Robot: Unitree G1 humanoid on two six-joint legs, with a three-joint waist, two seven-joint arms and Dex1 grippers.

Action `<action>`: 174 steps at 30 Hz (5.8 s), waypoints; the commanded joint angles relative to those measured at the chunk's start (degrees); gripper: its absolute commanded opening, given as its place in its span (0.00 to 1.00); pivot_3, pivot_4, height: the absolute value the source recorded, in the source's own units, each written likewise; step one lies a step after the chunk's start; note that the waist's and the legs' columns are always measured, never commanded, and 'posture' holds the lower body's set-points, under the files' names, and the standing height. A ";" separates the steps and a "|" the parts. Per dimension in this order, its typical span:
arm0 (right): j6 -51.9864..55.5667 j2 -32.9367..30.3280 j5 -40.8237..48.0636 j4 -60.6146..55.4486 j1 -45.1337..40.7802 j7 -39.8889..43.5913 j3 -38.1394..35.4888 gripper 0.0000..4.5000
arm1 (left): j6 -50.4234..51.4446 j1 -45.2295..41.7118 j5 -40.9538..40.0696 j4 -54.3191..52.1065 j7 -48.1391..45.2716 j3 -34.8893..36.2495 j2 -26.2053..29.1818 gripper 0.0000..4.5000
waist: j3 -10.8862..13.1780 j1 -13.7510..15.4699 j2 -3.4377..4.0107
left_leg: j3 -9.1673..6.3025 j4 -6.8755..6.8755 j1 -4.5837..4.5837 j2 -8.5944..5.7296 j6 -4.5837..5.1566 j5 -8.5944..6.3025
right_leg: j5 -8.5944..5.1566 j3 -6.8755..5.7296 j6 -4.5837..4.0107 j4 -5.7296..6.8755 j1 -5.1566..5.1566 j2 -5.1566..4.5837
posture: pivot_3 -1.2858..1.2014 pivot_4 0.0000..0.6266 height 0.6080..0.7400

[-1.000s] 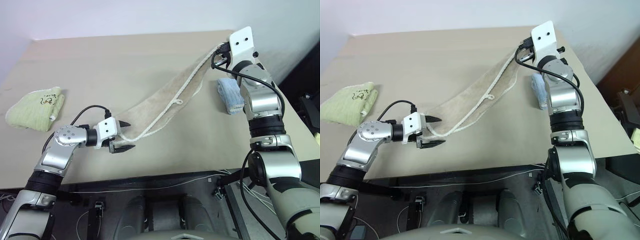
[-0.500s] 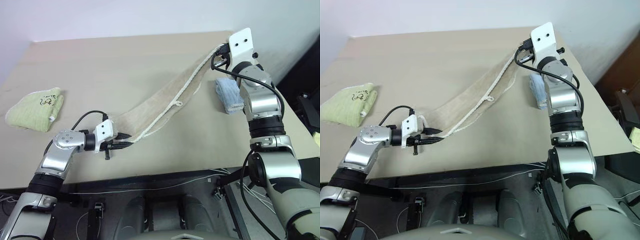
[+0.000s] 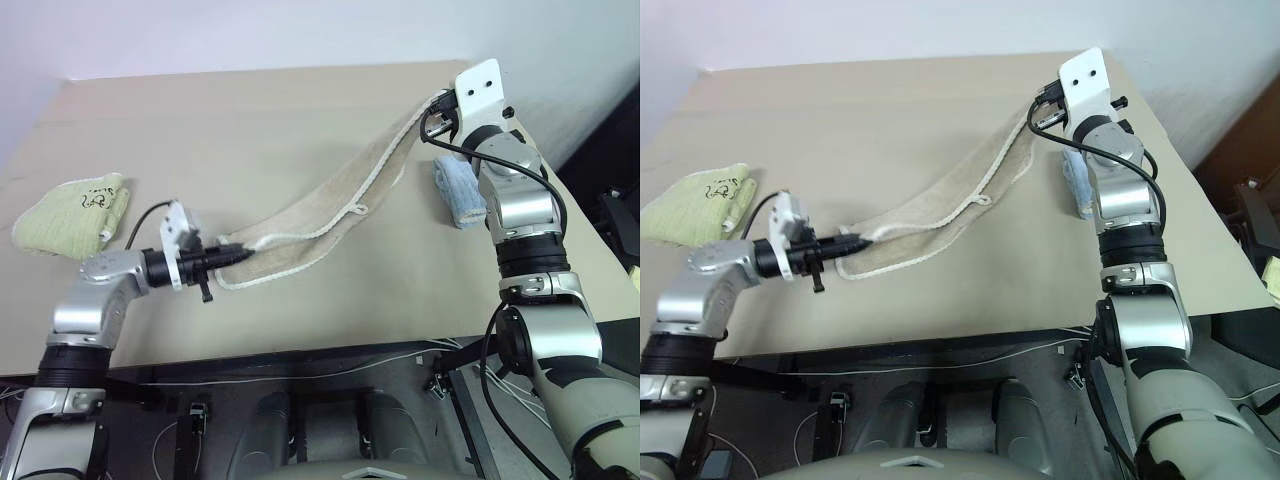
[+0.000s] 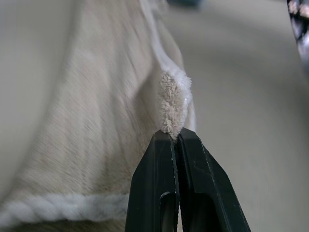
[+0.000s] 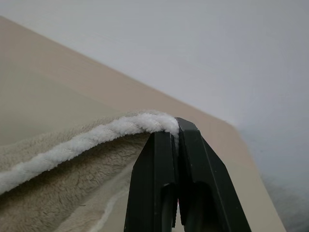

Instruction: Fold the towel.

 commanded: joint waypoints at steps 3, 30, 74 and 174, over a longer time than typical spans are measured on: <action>-0.91 -1.01 0.32 -2.21 -0.94 0.10 -0.85 0.00 | 9.80 -7.48 -7.23 0.12 4.40 6.97 1.17 0.01 | 0.01 -0.07 -0.01 | 0.00 -0.01 0.00 -0.01 0.00 0.00 | 0.00 0.00 0.01 -0.01 0.00 0.01 | 0.52 0.24 1.00; -11.61 -11.24 3.95 6.18 -3.37 18.09 -0.33 0.00 | -23.38 -55.40 18.89 67.96 9.19 7.20 8.02 0.01 | 0.31 -1.43 -0.32 | 0.12 -0.14 -0.24 -0.15 0.00 0.00 | -0.03 -0.02 0.38 -0.23 -0.13 0.07 | 0.52 0.24 1.00; 21.01 -39.06 29.91 -51.58 53.79 51.87 -11.70 0.00 | -7.21 10.26 7.68 20.55 -17.61 14.28 18.97 0.01 | 0.32 0.43 -0.40 | 0.01 -0.02 -0.09 0.06 -0.08 -0.21 | -0.05 0.09 -0.12 -0.49 0.09 -0.51 | 0.52 0.24 1.00; 80.36 3.82 65.15 -22.02 29.30 -12.09 -43.29 0.99 | 10.06 3.03 2.31 -17.96 13.61 -3.56 -8.41 1.00 | 0.24 -0.02 -0.35 | 0.02 0.75 0.16 0.34 0.11 -0.11 | 0.26 0.04 -0.18 -0.44 0.70 0.00 | 0.52 0.24 1.00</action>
